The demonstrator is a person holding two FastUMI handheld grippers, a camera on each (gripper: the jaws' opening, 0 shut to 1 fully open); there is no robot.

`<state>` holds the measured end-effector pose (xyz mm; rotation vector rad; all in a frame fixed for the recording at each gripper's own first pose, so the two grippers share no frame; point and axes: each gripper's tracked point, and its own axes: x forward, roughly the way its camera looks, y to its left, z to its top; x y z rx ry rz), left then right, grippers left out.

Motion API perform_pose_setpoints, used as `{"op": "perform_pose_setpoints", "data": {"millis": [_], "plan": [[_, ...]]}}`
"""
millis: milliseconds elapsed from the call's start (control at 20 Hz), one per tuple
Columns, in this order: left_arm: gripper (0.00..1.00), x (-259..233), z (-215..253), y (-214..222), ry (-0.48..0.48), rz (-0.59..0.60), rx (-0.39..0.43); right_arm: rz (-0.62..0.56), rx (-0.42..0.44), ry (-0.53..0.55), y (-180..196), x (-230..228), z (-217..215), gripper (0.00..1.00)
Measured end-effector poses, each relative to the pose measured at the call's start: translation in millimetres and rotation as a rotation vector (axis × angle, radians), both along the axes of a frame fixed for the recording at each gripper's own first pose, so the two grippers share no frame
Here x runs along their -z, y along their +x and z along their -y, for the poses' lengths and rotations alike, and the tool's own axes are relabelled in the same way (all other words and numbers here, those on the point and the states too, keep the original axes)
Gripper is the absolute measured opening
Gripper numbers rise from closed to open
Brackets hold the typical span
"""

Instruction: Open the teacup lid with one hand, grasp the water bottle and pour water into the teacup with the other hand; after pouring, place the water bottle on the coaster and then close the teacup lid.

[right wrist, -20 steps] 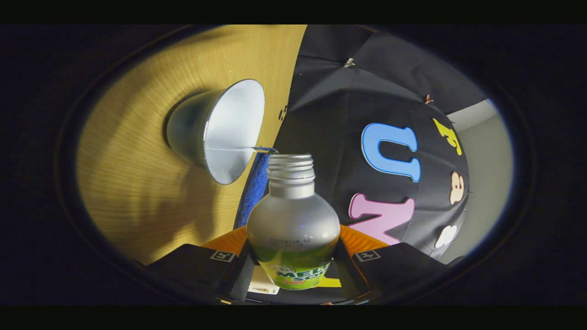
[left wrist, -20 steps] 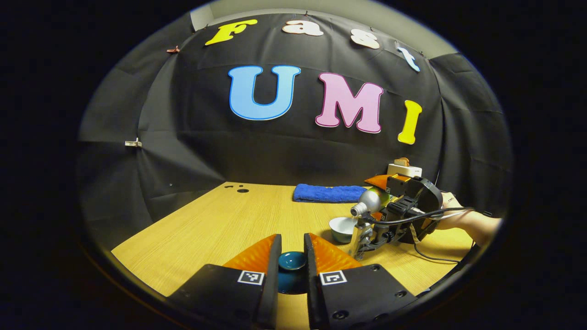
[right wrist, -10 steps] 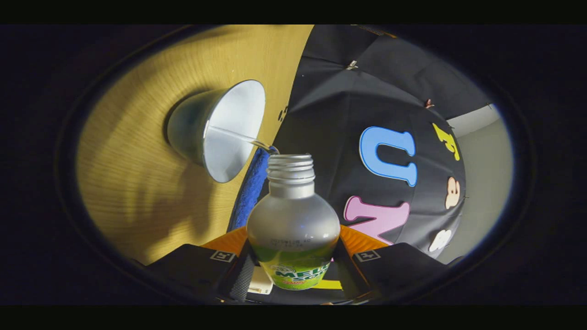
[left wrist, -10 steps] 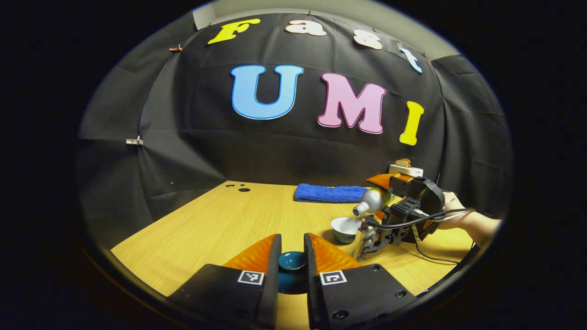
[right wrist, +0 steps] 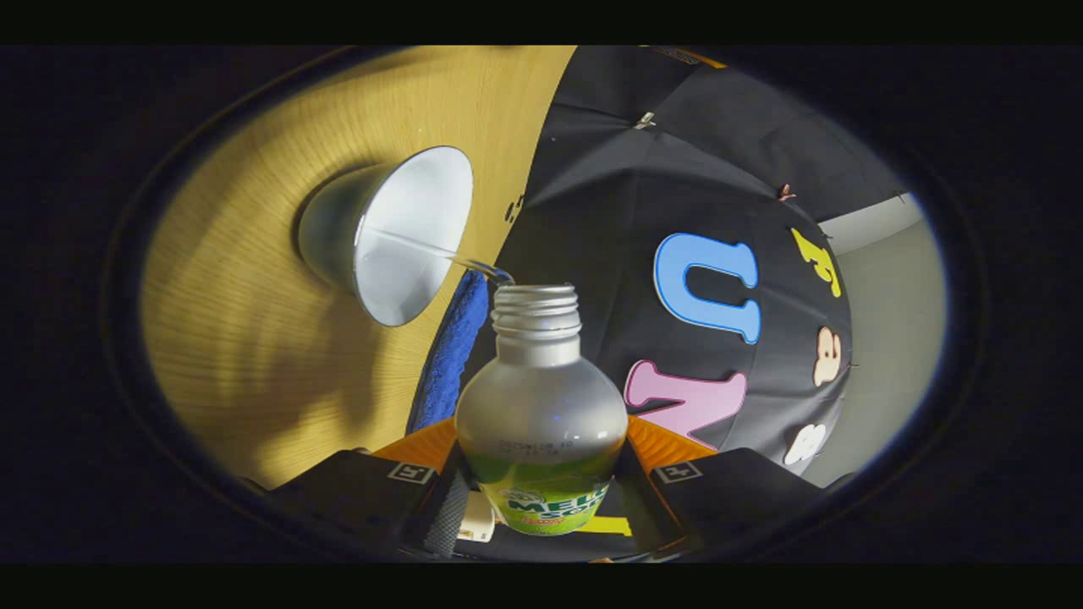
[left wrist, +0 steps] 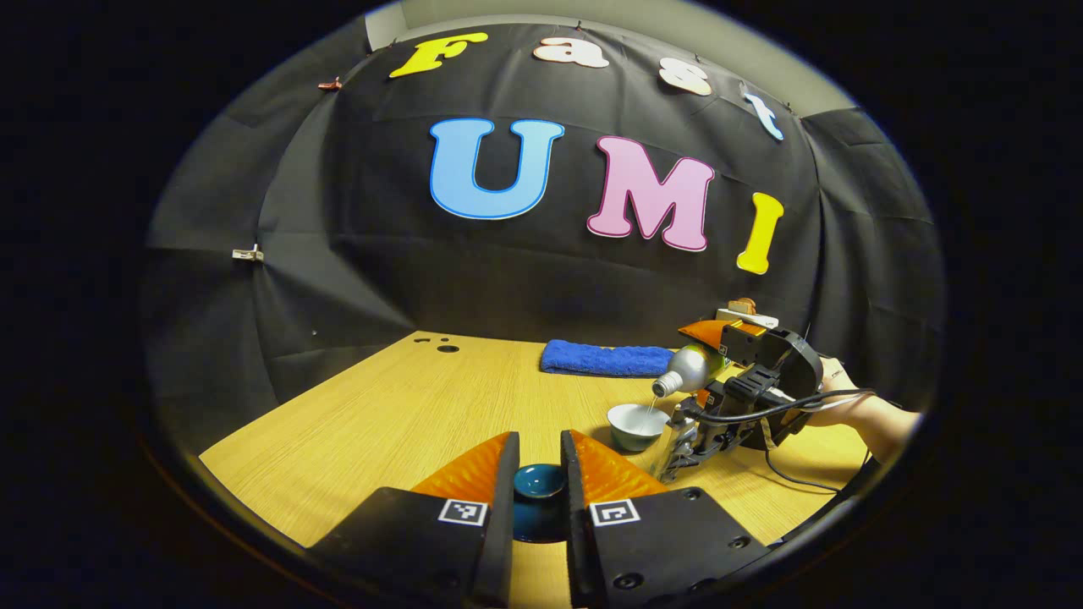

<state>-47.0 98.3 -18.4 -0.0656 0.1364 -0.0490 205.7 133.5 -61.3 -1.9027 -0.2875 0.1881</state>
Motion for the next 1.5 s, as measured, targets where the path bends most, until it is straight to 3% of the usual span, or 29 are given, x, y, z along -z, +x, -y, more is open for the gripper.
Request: {"op": "perform_pose_setpoints", "data": {"millis": [1150,1250,1500], "plan": [[0.3,13,-6,-6,-0.05,-0.028,-0.01,-0.04,-0.018,-0.078,1,10,-4,0.78],[0.27,16,-6,-7,-0.066,-0.038,-0.014,-0.04,-0.015,-0.09,0,10,-5,0.78],[0.3,25,-8,-9,-0.15,-0.068,-0.021,-0.063,-0.017,-0.114,4,23,-6,0.78]]}}
